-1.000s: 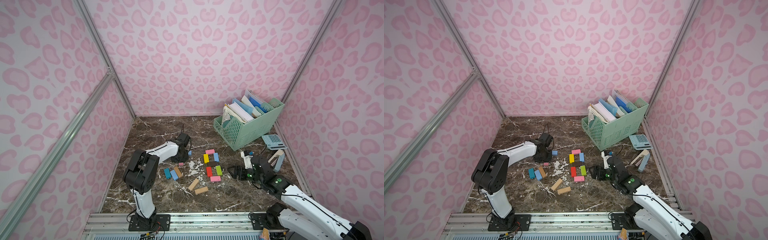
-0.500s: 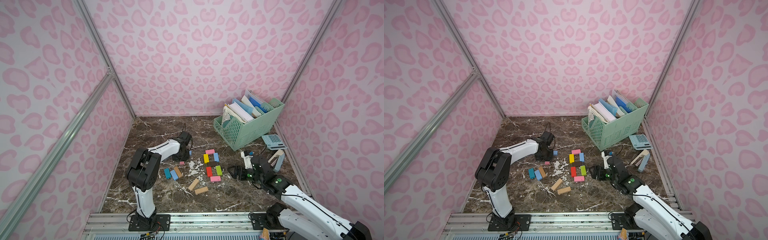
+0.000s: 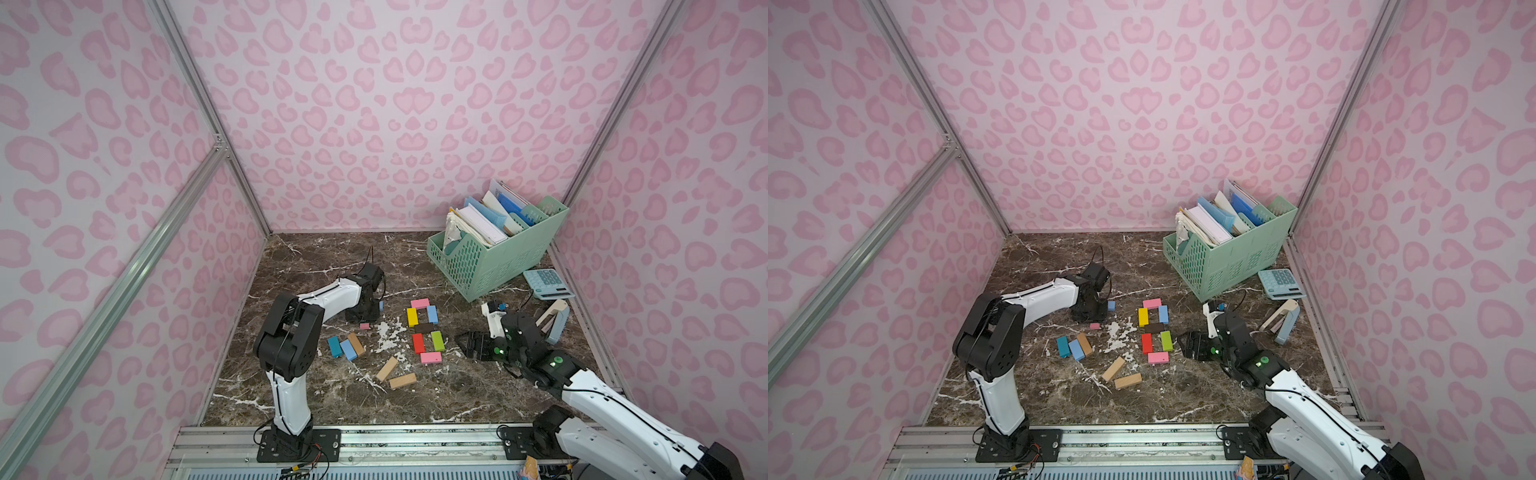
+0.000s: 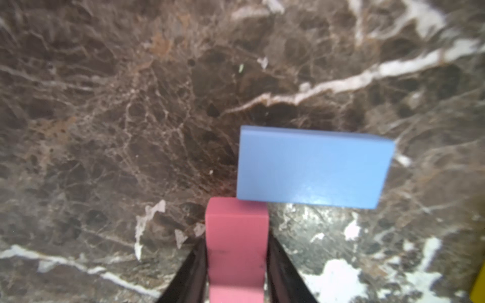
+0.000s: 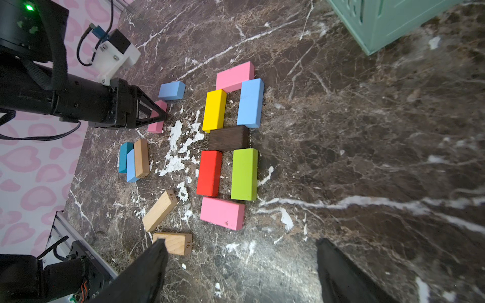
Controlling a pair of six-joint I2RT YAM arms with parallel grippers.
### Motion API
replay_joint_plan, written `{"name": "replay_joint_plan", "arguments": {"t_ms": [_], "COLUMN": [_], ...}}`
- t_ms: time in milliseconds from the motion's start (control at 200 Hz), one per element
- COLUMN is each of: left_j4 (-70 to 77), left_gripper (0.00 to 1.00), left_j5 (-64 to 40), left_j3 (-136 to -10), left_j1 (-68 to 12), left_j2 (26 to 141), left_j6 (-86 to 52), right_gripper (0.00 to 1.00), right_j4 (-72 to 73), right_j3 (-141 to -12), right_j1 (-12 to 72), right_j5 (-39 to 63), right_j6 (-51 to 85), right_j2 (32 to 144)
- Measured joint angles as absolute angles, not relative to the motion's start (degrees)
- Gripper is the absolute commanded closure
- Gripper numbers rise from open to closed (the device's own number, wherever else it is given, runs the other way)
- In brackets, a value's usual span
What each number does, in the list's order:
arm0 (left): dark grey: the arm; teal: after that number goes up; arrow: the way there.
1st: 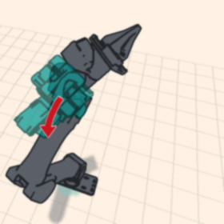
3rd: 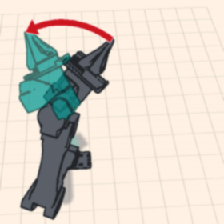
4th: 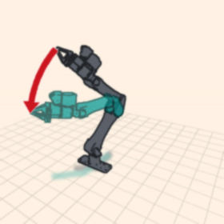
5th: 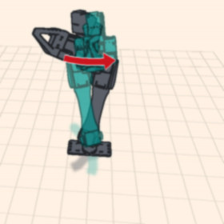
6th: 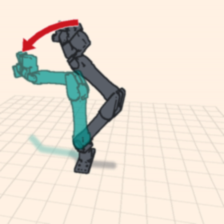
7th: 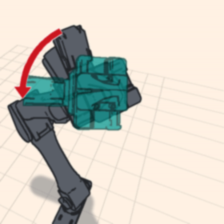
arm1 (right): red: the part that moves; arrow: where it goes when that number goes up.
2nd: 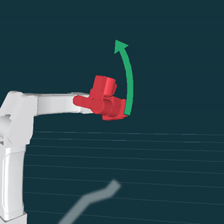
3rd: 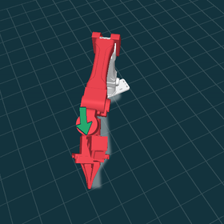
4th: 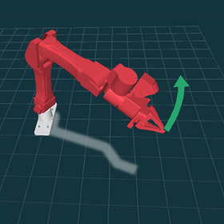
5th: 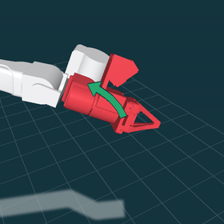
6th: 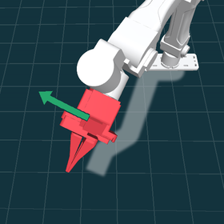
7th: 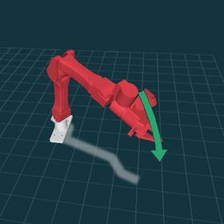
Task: Assemble the number 8 with building blocks
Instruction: Assemble the building block at the center of the board, then pick up the building block from the center of the board.
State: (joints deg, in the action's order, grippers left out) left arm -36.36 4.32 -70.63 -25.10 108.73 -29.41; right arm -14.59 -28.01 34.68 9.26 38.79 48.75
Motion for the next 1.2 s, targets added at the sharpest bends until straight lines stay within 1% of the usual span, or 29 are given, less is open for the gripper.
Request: {"name": "replay_joint_plan", "arguments": {"t_ms": [70, 245, 320, 400, 510, 565, 625, 740, 865, 1200], "left_j4": [-36.88, -37.76, -38.5, -39.09, -40.36, -41.45, -42.48, -43.27, -43.81, -40.42], "left_gripper": [0.39, 0.29, 0.22, 0.15, 0.11, 0.05, 0.01, 0.01, 0.06, 0.28], "left_j5": [3.86, 4.27, 5.54, 7.62, 11.07, 12.84, 14.46, 16.56, 17.39, 15.64], "left_j3": [-70.3, -70.78, -70.96, -69.95, -66.43, -64.07, -61.34, -55.68, -51.35, -47.53], "left_j1": [-25.12, -25.15, -25.15, -25.12, -24.6, -23.99, -23.4, -22.48, -21.28, -18.26], "left_j2": [107.87, 102.8, 99.72, 95.11, 87.9, 84.38, 80.99, 76.14, 75.22, 79.42], "left_j6": [-29.41, -29.65, -29.71, -30.17, -32.08, -33.52, -35.66, -39.55, -43.22, -47.99], "right_gripper": [0.1, 0.1, 0.1, 0.1, 0.1, 0.1, 0.1, 0.1, 0.1, 0.1], "right_j4": [-14.59, -14.57, -14.57, -14.48, -14.17, -13.85, -13.28, -12.08, -11.0, -10.44], "right_j3": [-28.01, -28.01, -28.01, -28.01, -27.97, -27.81, -27.55, -27.24, -27.27, -27.73], "right_j1": [34.7, 34.76, 34.76, 34.76, 34.76, 34.76, 34.76, 34.92, 35.66, 37.17], "right_j5": [9.26, 9.3, 9.41, 9.47, 9.65, 9.72, 9.96, 10.68, 11.09, 10.85], "right_j6": [38.79, 38.81, 38.81, 38.83, 38.83, 38.83, 38.83, 38.83, 38.81, 38.3], "right_j2": [48.6, 48.34, 48.14, 47.92, 47.57, 47.46, 47.35, 47.37, 47.4, 46.09]}}
